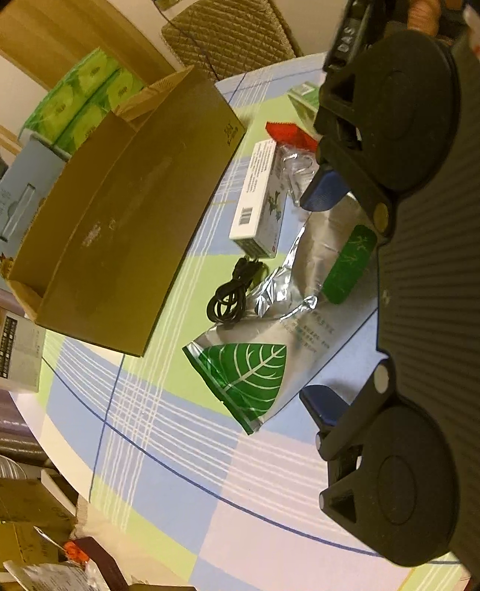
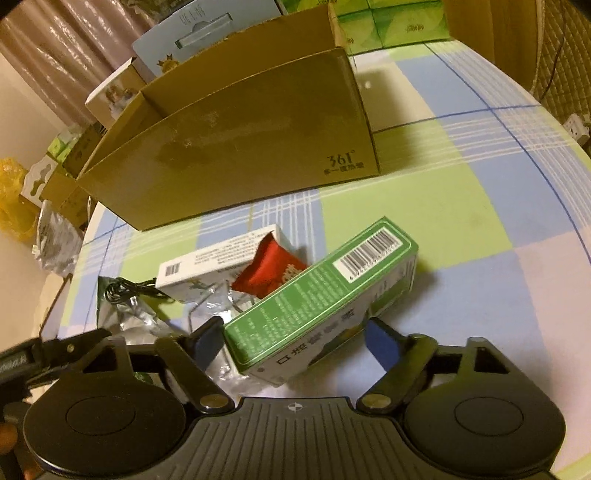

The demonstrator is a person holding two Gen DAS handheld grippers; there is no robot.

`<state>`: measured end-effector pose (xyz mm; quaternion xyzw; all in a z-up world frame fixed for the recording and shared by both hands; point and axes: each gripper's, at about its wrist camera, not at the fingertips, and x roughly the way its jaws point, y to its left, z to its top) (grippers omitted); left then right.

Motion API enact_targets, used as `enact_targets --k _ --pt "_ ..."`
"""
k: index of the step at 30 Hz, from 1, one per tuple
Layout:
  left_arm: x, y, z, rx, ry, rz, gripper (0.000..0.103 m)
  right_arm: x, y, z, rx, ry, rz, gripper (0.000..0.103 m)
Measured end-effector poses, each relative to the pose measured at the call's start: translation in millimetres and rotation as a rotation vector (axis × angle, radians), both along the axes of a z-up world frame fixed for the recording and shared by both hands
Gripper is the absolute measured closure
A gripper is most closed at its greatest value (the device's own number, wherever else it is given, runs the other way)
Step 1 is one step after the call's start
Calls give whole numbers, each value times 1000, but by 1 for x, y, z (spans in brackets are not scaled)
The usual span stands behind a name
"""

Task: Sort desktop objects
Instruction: 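Move the left tool toward the silver leaf-print foil bag while the right tool approaches the green box, then grasp the silver foil bag with the left tool while the right tool grasps the green oral spray box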

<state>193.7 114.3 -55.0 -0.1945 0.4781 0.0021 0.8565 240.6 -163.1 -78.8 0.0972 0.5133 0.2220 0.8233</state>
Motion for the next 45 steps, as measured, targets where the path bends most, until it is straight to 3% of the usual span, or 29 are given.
enact_targets --k 5,12,17,20,26,30,32,35,41,45 --pt "8 -1 -10 -4 25 19 5 0 -6 1 -35 -15 33 47" --pt "15 -6 -18 74 56 -37 4 -2 -9 5 -65 -46 69 54" --pt "12 3 -10 173 54 -113 3 -3 -12 7 -74 -52 71 56" --pt "8 12 -3 185 58 -94 5 -4 -14 7 -71 -51 70 56" --pt "5 6 2 97 38 -67 5 -12 -11 12 -69 -49 96 55" --pt "9 -2 -3 93 60 -12 5 -22 -8 19 -81 -69 120 52" --pt "10 0 -7 41 70 52 5 -26 -8 19 -81 -73 121 40" --pt "13 2 -14 -39 104 145 5 -29 -7 18 -75 -74 116 31" --pt "19 -14 -26 -75 139 204 5 -27 -7 11 -68 -60 110 27" --pt "23 -26 -28 -2 145 162 5 -26 -12 10 -67 -57 106 25"
